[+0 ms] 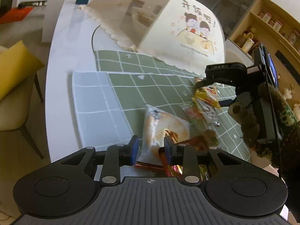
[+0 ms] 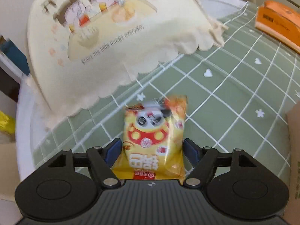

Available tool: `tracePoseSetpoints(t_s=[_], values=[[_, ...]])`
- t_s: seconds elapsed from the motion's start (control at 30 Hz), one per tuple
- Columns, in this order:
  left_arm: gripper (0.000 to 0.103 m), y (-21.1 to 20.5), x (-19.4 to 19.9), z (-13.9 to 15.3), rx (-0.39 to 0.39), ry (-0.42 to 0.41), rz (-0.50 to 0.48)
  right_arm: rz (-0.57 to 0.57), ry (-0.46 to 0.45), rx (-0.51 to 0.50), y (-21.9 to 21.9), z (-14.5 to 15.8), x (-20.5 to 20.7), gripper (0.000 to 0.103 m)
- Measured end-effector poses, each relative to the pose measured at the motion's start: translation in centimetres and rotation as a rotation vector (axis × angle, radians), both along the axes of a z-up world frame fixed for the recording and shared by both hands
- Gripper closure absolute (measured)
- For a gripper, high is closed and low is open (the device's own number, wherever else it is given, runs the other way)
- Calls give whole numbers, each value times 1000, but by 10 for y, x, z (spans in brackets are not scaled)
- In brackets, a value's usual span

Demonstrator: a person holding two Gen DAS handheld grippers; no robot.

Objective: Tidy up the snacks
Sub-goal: 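Grasp the yellow panda chip bag with right gripper while left grasps a bread package, then set the panda chip bag on the table with right gripper while left grasps a clear packet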

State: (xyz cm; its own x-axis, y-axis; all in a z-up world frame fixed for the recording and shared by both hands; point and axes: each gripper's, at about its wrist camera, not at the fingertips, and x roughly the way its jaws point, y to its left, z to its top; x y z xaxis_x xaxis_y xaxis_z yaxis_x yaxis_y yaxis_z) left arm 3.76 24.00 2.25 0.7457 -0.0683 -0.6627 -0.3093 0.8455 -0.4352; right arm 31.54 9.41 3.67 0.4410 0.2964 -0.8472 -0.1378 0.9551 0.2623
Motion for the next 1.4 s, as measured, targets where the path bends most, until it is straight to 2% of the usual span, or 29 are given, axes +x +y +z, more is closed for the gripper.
tracePoseSetpoints(t_s=[0.07, 0.13, 0.27, 0.47, 0.6, 0.73, 0.9, 1.0, 1.13, 1.23, 1.33, 1.4], values=[[69, 3, 2, -4, -17, 6, -13, 57, 7, -74, 10, -1, -2, 23], [69, 1, 5, -3, -21, 7, -34, 138, -9, -120, 12, 0, -16, 28], [69, -7, 12, -3, -21, 17, -69, 287, -28, -128, -7, 5, -65, 37], [69, -33, 25, -6, -62, 31, -116, 354, -5, -95, -69, 7, -159, 39], [68, -64, 40, -6, -75, 32, -212, 353, -11, -85, -105, 6, -215, 37], [68, -79, 38, 9, -50, 2, -216, 355, -53, -88, -131, 10, -253, 33], [68, -81, 7, 34, 35, 7, -184, 257, -141, -63, -176, 25, -274, 28], [68, -85, -15, 41, 17, 47, -201, 212, -213, -105, -200, 27, -281, 28], [68, -117, -35, 41, -10, 94, -297, 145, -273, -139, -233, 17, -276, 27], [68, -145, -41, 35, -21, 128, -368, 87, -241, -164, -249, -3, -263, 27], [68, -168, -48, 33, -18, 138, -429, 78, -173, -34, -255, -13, -263, 32], [68, -184, -51, 34, 28, 137, -486, 107, -164, -12, -249, -12, -272, 38]])
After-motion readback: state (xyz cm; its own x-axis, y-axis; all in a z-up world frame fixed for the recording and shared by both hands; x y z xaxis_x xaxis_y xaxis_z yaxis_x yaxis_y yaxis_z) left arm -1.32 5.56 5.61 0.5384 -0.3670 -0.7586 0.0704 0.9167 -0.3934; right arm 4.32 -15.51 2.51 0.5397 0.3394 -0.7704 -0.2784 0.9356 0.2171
